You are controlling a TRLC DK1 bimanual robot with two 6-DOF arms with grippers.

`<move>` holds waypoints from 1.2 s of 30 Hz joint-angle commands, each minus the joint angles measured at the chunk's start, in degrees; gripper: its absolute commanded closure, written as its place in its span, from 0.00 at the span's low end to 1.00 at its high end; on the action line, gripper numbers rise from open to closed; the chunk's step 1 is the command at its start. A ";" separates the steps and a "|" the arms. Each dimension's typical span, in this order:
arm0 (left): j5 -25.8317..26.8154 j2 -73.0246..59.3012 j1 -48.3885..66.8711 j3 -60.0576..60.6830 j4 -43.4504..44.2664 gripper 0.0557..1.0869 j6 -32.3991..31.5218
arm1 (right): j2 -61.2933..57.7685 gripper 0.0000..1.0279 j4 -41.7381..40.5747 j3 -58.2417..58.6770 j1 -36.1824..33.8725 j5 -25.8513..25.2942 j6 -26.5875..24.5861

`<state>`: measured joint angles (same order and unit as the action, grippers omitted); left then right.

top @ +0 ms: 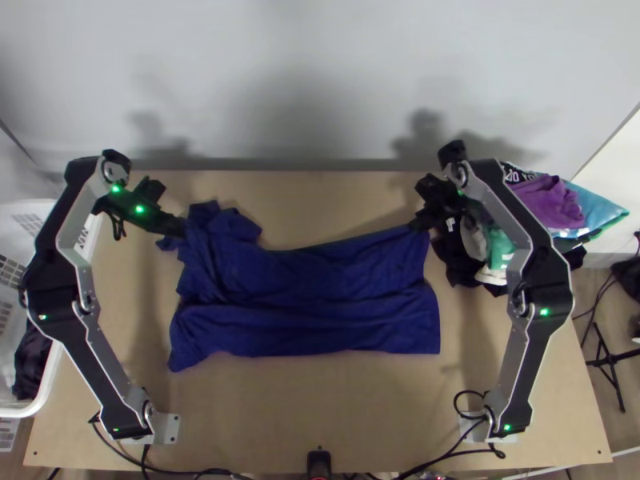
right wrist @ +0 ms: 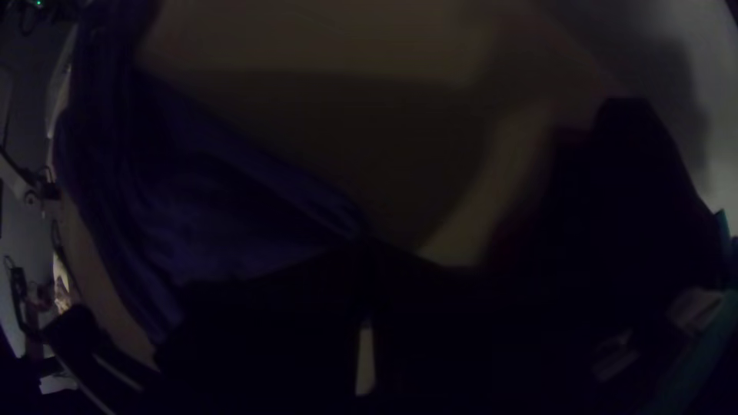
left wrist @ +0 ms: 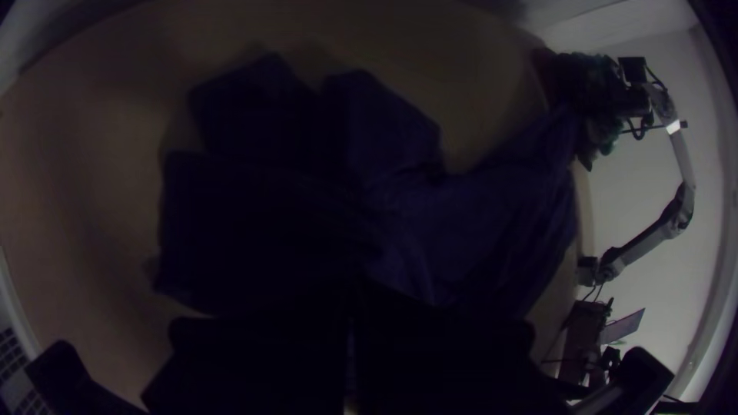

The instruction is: Fold the t-shirt

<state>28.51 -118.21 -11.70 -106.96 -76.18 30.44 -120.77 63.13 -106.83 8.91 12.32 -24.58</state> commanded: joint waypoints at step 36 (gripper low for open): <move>2.69 33.75 8.54 14.23 -5.91 0.96 27.31 | 19.52 0.97 19.66 20.96 8.14 5.61 -25.52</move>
<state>31.75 -88.79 -5.61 -94.78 -82.19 52.18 -102.45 82.00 -92.42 13.91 18.90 -44.10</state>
